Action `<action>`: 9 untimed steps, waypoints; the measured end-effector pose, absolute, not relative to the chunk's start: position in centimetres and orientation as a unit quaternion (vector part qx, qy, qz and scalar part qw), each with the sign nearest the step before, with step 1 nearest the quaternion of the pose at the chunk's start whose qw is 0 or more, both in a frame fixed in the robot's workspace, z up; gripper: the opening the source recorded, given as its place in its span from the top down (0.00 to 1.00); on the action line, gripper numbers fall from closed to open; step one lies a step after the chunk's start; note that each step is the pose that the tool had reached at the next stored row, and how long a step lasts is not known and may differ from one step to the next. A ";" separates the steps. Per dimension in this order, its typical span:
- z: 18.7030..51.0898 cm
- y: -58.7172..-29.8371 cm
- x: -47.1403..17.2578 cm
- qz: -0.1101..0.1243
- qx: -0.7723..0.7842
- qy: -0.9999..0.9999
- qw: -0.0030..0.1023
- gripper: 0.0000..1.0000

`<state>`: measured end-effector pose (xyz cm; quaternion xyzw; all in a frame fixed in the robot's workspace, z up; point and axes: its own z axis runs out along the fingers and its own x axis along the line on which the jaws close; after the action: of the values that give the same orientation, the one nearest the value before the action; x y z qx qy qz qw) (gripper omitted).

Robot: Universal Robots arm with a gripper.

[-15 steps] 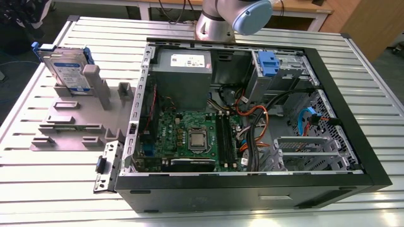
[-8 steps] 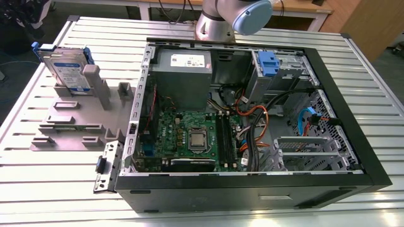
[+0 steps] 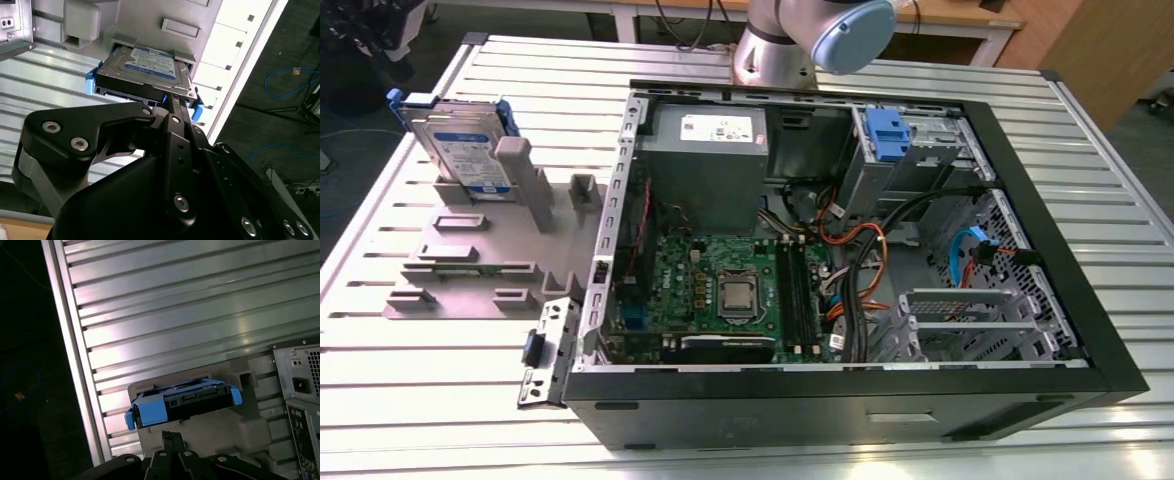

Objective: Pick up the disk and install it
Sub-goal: 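Pick up the disk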

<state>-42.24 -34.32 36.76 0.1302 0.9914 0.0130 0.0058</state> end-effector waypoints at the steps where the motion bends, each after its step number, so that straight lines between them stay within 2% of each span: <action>1: 36.8 -34.3 -42.2 0.013 0.137 0.991 0.006 0.89; 9: 36.7 -34.3 -42.2 0.013 0.206 0.978 0.007 0.89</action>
<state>-42.24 -34.32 36.73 0.2060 0.9785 0.0126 0.0068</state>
